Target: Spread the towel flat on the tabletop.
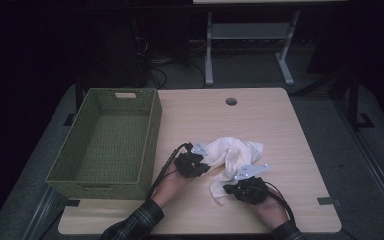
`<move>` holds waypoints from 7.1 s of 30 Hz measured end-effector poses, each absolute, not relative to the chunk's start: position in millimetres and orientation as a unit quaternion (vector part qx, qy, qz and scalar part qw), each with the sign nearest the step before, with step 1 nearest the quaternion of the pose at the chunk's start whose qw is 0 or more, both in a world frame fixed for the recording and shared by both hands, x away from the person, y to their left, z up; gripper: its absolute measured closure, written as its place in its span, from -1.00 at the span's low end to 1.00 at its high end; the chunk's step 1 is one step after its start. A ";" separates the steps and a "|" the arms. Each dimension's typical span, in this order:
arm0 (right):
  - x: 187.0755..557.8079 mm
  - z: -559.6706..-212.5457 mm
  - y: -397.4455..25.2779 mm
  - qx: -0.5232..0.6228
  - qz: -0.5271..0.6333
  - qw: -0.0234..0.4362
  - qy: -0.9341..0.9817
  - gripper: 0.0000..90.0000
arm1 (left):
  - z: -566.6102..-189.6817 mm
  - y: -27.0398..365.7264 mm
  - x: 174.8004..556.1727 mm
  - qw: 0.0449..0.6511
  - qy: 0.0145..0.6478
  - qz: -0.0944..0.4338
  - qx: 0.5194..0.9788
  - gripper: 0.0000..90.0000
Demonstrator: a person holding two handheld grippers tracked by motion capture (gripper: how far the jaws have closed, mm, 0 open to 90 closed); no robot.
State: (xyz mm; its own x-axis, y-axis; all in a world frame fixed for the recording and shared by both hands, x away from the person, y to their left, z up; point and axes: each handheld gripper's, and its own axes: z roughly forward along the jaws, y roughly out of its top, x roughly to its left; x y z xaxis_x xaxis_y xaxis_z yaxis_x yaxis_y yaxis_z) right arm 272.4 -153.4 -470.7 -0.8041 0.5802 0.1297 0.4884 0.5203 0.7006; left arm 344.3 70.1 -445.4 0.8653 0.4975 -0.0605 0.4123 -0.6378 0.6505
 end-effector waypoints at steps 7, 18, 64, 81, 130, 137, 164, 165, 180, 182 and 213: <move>273.7 -468.6 -177.8 0.322 0.368 0.058 0.870 0.99 | -436.5 78.6 345.2 0.359 0.264 0.048 0.894 0.95; 275.3 -465.6 -230.8 0.368 0.346 0.075 0.860 0.99 | -429.8 87.7 346.5 0.377 0.275 0.033 0.884 0.96; 287.4 -457.2 -248.8 0.377 0.335 0.105 0.857 0.93 | -386.0 73.7 368.5 0.391 0.256 0.016 0.884 0.92; 290.4 -463.7 -263.9 0.392 0.318 0.122 0.855 0.96 | -435.3 77.8 400.0 0.335 0.321 0.048 0.885 0.37; 295.9 -453.9 -263.7 0.394 0.348 0.130 0.841 0.95 | -411.7 93.2 331.6 0.360 0.266 0.010 0.894 0.89; 324.0 -447.7 -247.9 0.385 0.360 0.128 0.840 0.99 | -420.5 100.6 316.1 0.350 0.269 0.004 0.897 0.89; 377.8 -464.1 -241.2 0.406 0.316 0.120 0.849 1.00 | -436.0 97.7 315.7 0.317 0.264 0.002 0.911 0.90; 378.0 -464.2 -244.3 0.409 0.316 0.122 0.847 1.00 | -436.3 97.7 316.0 0.316 0.263 0.002 0.912 0.90; 372.8 -465.4 -294.0 0.458 0.313 0.142 0.820 1.00 | -438.0 100.2 314.1 0.300 0.274 0.007 0.914 0.79; 371.4 -463.9 -294.2 0.458 0.315 0.142 0.819 1.00 | -433.7 98.2 311.9 0.306 0.277 0.027 0.910 0.57; 319.7 -463.5 -291.3 0.444 0.316 0.113 0.831 1.00 | -452.7 69.1 368.3 0.279 0.300 0.066 0.910 0.95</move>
